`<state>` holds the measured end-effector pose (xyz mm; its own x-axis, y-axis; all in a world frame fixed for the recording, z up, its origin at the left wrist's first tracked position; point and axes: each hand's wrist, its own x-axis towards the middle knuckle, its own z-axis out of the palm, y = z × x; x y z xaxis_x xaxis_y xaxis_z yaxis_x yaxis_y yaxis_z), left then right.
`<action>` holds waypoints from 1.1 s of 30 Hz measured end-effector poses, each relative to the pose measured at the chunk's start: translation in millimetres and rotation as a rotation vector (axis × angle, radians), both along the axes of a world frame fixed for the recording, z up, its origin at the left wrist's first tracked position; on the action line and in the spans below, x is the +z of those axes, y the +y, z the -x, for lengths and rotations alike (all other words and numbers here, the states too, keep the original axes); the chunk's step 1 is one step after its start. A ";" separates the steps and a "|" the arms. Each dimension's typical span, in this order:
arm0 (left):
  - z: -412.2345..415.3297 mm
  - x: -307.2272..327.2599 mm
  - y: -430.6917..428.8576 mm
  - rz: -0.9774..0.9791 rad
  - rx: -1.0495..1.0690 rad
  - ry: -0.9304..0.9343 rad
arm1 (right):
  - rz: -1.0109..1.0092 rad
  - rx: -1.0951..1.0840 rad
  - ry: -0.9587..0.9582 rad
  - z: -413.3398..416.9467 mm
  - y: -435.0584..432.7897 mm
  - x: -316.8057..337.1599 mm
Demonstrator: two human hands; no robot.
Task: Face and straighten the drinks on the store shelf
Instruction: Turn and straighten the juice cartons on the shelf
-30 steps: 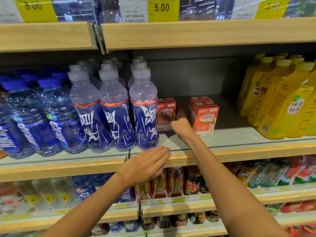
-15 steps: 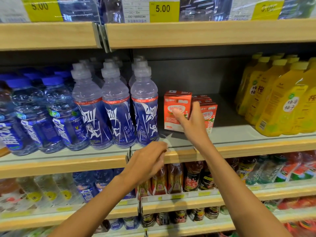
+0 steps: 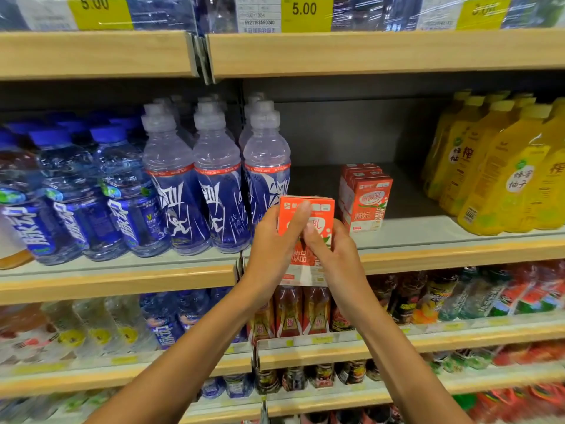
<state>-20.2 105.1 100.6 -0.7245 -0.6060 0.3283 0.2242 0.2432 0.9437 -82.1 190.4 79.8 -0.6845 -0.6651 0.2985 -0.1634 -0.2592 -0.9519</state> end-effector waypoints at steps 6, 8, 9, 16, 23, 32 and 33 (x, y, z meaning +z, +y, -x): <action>-6.4 -0.7 -10.1 -0.094 0.004 -0.016 | -0.050 0.029 0.044 -8.4 -1.7 -4.7; -8.7 1.1 -12.5 -0.062 0.013 -0.037 | -0.034 0.009 0.059 -11.4 -3.5 -8.5; -10.2 2.0 -12.6 -0.028 0.027 -0.045 | -0.026 -0.012 0.074 -12.8 -4.9 -10.0; -10.5 3.0 -3.6 0.153 0.223 -0.095 | -0.028 -0.236 0.328 -23.3 -13.1 -13.8; -18.9 19.5 -32.5 -0.052 -0.031 -0.035 | -0.045 0.074 0.057 -5.5 2.1 -3.7; -14.7 23.4 -30.2 0.061 -0.180 -0.077 | -0.030 0.101 -0.035 -7.9 1.0 -3.0; -14.4 22.4 -27.4 0.085 -0.146 -0.070 | -0.019 0.041 -0.014 -8.4 0.8 -3.5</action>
